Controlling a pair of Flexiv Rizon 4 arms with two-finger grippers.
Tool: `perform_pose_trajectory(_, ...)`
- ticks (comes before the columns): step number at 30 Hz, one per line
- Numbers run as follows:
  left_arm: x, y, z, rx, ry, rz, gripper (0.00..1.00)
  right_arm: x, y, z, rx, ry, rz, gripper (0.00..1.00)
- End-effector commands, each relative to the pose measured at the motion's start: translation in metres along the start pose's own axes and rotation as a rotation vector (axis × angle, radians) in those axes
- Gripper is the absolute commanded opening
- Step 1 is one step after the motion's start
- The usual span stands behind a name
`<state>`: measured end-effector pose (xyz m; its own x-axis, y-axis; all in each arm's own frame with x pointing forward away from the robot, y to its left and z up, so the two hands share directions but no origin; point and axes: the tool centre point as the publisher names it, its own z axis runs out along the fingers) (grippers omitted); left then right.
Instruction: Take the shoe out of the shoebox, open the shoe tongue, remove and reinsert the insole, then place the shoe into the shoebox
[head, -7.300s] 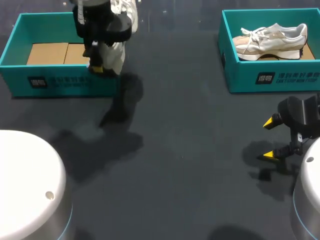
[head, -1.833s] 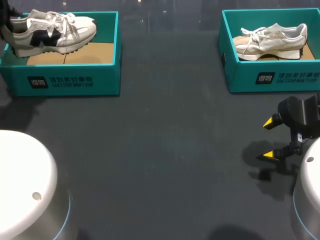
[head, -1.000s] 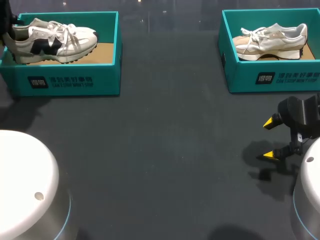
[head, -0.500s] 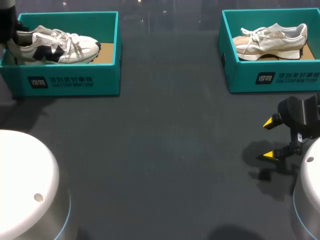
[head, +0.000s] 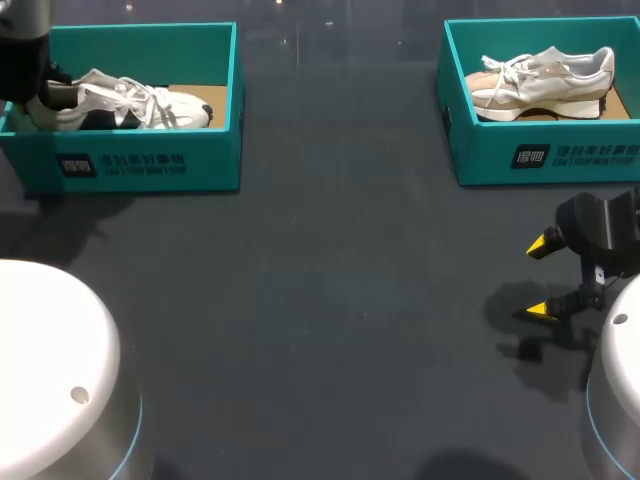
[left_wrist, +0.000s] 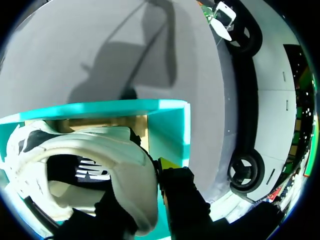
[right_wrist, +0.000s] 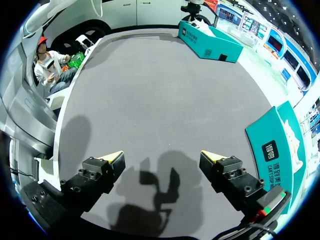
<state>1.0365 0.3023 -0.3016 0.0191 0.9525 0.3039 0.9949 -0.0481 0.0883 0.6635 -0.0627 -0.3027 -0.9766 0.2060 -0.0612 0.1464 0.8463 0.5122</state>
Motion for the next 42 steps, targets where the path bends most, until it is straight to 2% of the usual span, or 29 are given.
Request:
perform_pose_trajectory(1, 0.000, -0.005, 0.004, 0.005, -0.008, 0.006, 0.00, 0.002, 0.000, -0.001, 0.002, -0.003, 0.000, 1.00)
perform_pose_trajectory(12, -0.009, -0.013, 0.019, 0.029, -0.010, 0.027, 0.00, 0.002, 0.000, -0.001, 0.002, -0.003, 0.000, 1.00)
perform_pose_trajectory(42, -0.027, -0.002, 0.053, 0.110, -0.022, 0.018, 0.00, 0.002, 0.000, -0.001, 0.002, -0.003, 0.000, 1.00)
